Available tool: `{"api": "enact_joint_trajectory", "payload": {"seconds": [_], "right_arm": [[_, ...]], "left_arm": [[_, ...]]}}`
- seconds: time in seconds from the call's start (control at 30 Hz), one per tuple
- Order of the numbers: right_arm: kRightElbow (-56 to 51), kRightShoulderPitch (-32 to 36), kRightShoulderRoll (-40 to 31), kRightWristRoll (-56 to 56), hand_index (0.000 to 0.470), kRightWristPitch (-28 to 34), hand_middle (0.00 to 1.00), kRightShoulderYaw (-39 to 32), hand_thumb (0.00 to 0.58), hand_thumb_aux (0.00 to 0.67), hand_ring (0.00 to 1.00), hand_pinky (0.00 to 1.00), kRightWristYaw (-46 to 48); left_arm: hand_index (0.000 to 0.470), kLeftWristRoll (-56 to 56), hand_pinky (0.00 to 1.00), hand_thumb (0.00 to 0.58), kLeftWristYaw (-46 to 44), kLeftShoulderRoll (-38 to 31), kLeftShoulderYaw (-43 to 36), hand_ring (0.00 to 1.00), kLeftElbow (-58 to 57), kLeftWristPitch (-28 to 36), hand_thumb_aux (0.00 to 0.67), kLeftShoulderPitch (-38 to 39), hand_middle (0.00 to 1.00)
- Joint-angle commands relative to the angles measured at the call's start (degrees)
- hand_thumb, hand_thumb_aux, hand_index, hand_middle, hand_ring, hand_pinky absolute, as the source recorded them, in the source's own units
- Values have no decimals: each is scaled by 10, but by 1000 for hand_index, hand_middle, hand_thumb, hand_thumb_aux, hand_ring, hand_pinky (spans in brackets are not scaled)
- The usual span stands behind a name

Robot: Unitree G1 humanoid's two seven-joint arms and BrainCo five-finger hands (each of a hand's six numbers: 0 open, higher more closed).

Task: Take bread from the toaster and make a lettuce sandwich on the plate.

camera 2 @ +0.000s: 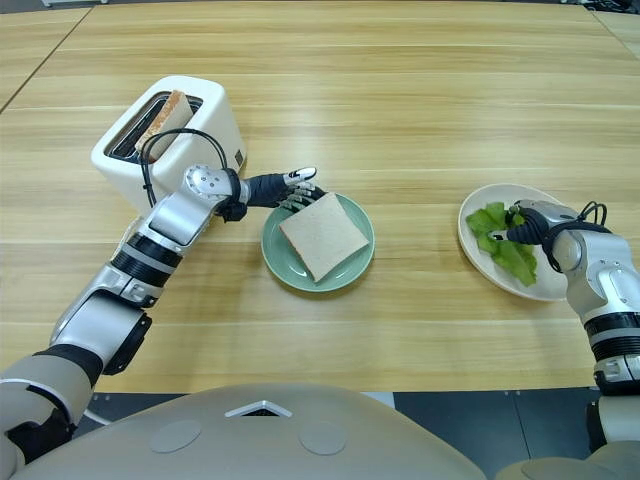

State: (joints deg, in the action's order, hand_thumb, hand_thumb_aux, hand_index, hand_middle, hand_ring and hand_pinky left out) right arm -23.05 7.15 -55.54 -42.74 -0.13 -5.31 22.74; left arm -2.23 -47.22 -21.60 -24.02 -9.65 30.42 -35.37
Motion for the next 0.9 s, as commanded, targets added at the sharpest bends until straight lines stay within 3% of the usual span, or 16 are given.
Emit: {"api": "enact_joint_trajectory", "payload": {"seconds": [0.03,0.17,0.3,0.37,0.5,0.6,0.9], "right_arm": [[-23,22,-9,-7,332,-7,0,-19,530,473,0,0,-16],[-40,45,-10,-16,470,-13,0,-34,580,670,0,0,-39],[-30,57,-16,-23,470,-26,0,-37,580,670,0,0,-76],[28,45,-19,-7,470,-46,0,-20,580,670,0,0,-90],[197,23,7,77,470,-154,0,-1,580,670,0,0,-93],[267,32,31,134,470,-234,0,-15,580,670,0,0,-83],[186,135,162,43,470,-349,0,-167,580,670,0,0,-84]], "left_arm": [[0,6,0,0,1,-21,36,0,70,12,0,-18,0],[0,13,0,0,2,-32,61,0,118,26,0,-18,0],[0,12,0,0,7,-40,75,0,132,26,0,-12,0],[0,9,0,0,12,-51,83,0,138,23,0,-14,0],[0,-23,0,0,48,-85,106,0,168,-4,0,-29,0],[0,-54,0,0,83,-111,130,0,191,-34,0,-37,0],[0,-76,0,0,153,-151,222,0,262,-67,0,-19,0]]}}
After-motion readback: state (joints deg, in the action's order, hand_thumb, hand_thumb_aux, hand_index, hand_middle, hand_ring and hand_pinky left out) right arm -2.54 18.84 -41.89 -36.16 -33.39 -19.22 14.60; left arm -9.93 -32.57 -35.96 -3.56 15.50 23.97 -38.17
